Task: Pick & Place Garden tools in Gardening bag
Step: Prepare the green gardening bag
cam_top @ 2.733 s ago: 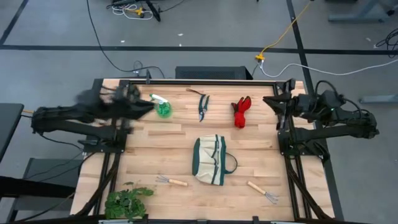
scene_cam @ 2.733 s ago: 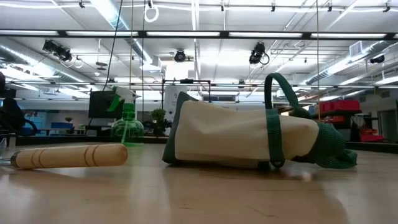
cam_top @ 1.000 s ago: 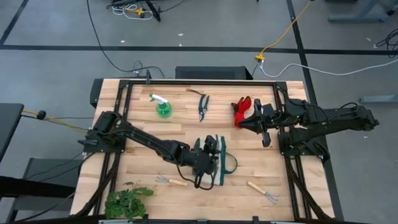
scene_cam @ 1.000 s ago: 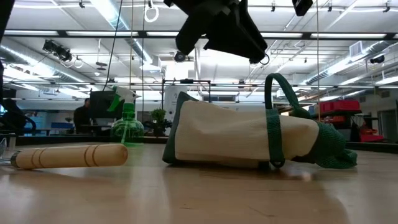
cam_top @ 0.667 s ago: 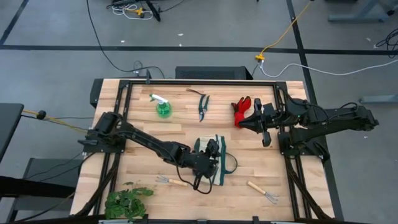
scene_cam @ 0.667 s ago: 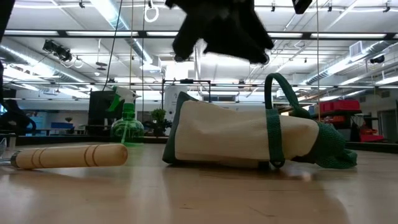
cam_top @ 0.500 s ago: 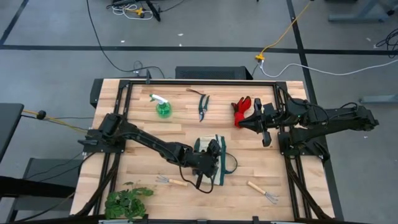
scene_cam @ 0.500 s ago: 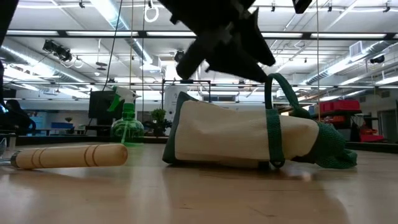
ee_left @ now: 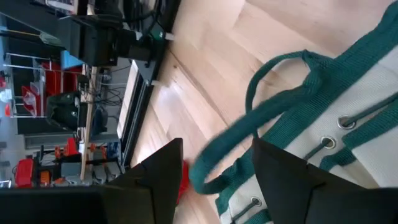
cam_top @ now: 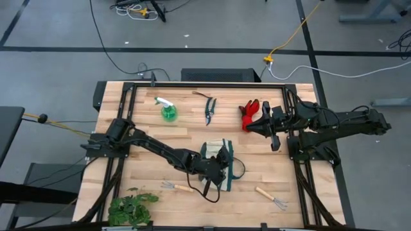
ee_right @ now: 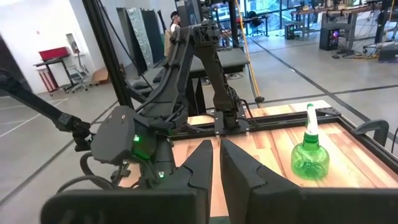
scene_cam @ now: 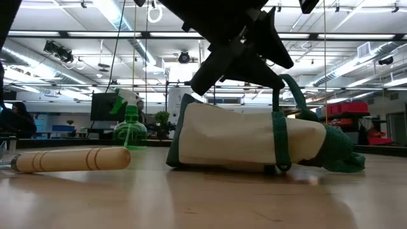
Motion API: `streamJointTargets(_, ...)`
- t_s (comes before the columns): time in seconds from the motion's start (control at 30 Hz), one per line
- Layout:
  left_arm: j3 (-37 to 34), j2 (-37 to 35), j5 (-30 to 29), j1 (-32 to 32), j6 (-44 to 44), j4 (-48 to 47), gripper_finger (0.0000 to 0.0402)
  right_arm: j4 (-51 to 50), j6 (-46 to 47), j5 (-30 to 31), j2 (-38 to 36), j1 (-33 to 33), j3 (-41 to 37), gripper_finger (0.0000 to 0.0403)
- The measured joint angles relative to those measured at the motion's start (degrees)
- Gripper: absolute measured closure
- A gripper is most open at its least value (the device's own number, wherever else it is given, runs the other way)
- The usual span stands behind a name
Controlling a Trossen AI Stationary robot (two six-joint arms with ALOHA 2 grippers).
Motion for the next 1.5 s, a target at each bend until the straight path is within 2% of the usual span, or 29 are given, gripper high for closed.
streamJointTargets(0.5, 0.00, 0.00, 8.75, 2.20, -4.82, -0.31, 0.0202, 0.03, 0.54, -0.07, 0.00, 0.00, 0.02, 0.0369)
streamJointTargets(0.83, -0.02, 0.69, 12.25, 3.60, -4.39, -0.71, 0.0203, 0.04, 0.53, -0.07, 0.00, 0.00, 0.02, 0.0369)
streamJointTargets(1.0, -0.10, 2.16, 11.91, 3.56, -4.20, -1.47, 0.0209, 0.05, 0.51, -0.08, 0.00, -0.01, 0.04, 0.0369)
streamJointTargets(1.2, -0.09, 2.51, 9.05, 3.33, -3.34, 0.66, 0.0253, 0.05, 0.51, -0.07, 0.00, 0.00, 0.07, 0.0369)
streamJointTargets(1.5, -0.07, 2.51, 7.52, 3.01, -1.65, 0.54, 0.0381, 0.03, 0.49, 0.00, 0.00, 0.00, 0.07, 0.0369)
